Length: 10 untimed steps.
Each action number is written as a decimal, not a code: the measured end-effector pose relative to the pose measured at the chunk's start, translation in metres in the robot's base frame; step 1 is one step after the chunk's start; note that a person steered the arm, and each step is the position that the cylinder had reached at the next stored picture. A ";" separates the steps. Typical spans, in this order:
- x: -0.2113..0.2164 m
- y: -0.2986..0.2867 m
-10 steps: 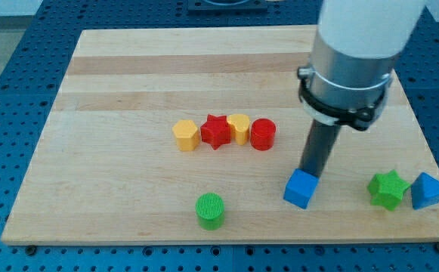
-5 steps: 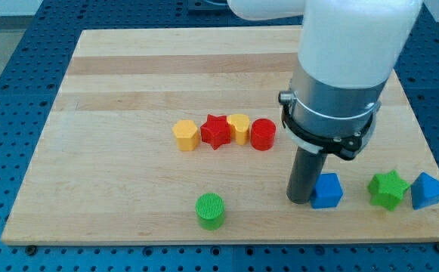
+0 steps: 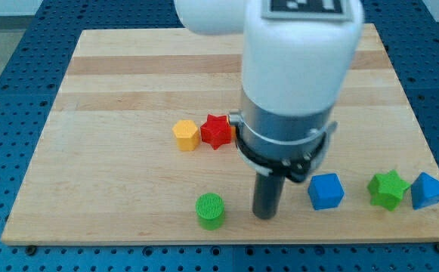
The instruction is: Push the blue cube to the left of the green star
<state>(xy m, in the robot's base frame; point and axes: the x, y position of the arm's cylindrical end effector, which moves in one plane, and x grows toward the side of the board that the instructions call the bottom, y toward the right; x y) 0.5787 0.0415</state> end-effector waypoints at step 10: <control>0.003 0.072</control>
